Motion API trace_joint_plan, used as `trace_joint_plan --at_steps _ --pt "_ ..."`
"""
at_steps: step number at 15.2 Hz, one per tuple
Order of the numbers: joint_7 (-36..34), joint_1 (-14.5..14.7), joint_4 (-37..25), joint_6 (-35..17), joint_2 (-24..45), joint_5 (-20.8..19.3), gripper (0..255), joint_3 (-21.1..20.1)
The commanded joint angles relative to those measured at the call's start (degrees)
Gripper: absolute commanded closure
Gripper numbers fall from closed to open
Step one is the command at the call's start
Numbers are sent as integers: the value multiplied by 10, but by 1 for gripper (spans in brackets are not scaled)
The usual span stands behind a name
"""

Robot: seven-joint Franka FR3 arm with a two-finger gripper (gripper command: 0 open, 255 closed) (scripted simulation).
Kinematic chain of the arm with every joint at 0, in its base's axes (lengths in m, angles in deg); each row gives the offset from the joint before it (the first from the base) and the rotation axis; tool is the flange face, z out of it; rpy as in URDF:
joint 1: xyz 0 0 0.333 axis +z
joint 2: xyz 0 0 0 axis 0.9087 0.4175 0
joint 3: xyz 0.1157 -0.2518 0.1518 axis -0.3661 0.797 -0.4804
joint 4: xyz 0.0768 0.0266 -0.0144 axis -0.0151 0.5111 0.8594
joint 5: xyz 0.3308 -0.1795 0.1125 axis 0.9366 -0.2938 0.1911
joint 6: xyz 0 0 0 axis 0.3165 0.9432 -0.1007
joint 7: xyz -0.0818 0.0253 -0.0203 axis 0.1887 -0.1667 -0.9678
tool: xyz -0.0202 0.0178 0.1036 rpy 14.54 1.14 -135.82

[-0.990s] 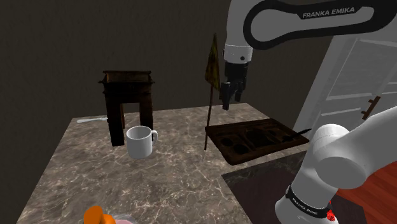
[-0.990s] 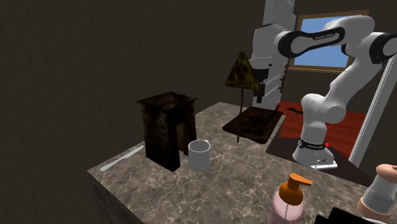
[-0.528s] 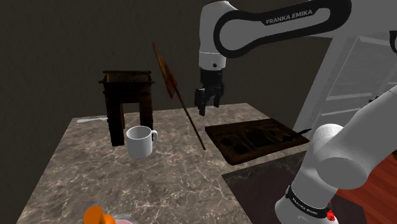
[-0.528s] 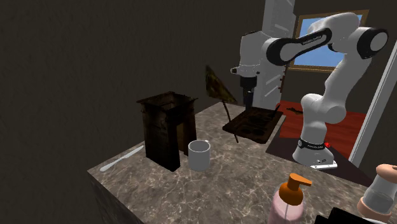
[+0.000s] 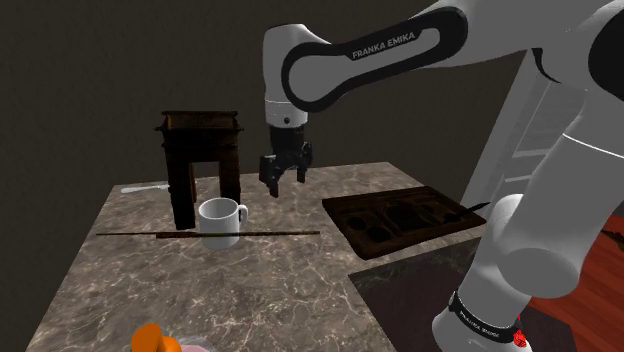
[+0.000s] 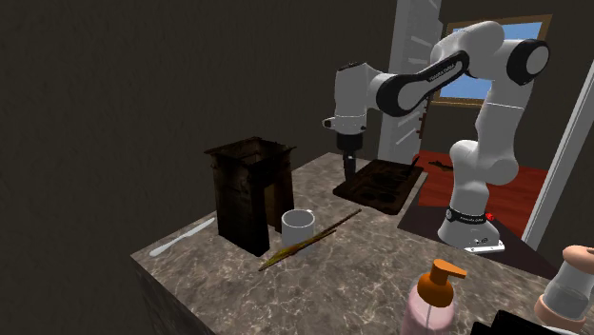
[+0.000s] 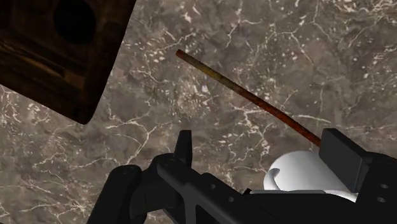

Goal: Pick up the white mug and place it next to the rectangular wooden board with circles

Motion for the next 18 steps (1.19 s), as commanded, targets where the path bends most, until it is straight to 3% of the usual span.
trace_joint_plan --at_steps 1,9,16,18 --pt "-19 5 -42 -8 50 -8 0 -9" --pt "-81 37 -211 -12 229 -46 0 -26" --pt "-117 82 -413 26 396 -77 0 -25" --pt "-117 82 -402 12 399 -78 0 -23"
